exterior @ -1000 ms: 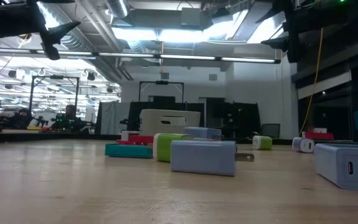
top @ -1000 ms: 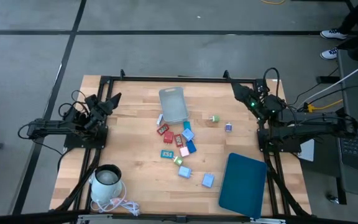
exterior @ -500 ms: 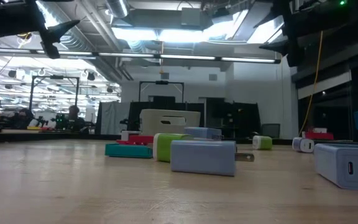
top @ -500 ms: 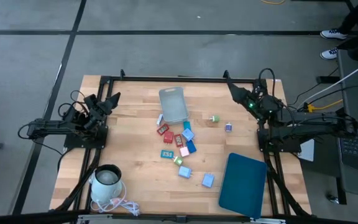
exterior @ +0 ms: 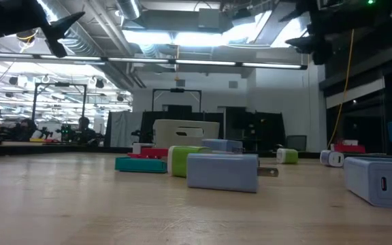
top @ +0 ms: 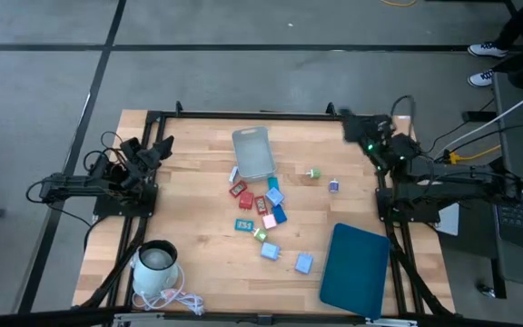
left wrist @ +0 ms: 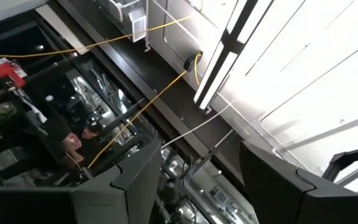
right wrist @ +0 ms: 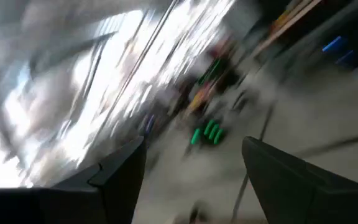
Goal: Pick & Place Office items
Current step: Put the violet charger adapter into the blue bin
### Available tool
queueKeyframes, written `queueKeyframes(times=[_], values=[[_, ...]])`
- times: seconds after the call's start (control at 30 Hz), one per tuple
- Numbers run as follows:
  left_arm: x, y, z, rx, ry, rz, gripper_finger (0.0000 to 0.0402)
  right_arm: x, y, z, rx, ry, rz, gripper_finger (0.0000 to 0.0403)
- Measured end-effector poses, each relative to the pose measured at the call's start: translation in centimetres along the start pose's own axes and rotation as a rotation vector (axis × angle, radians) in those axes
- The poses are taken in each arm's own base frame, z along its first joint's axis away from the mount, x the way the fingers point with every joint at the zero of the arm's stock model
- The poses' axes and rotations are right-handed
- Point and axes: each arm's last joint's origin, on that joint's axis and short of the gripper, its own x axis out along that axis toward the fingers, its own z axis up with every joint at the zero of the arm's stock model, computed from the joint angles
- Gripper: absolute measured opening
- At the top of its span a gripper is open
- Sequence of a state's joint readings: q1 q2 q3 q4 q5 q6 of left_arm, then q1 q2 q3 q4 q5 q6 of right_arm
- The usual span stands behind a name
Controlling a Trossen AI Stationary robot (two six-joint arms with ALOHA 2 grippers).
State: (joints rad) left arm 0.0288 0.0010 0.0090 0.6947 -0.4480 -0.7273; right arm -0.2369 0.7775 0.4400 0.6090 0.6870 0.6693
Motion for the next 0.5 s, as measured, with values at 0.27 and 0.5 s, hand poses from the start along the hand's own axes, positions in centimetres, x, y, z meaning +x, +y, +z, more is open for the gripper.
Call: queueKeyframes(times=[0.27,0.5], values=[[0.0,-0.5,0.8,0.084,-0.104,-0.015,0.0212,0.9,1.8,1.0,0.165,0.021,0.112,0.0271],[-0.1,-0.7,1.3,0.075,-0.167,0.007,0.0212,4.4,7.0,1.4,-0.06,0.02,0.09,0.0271]])
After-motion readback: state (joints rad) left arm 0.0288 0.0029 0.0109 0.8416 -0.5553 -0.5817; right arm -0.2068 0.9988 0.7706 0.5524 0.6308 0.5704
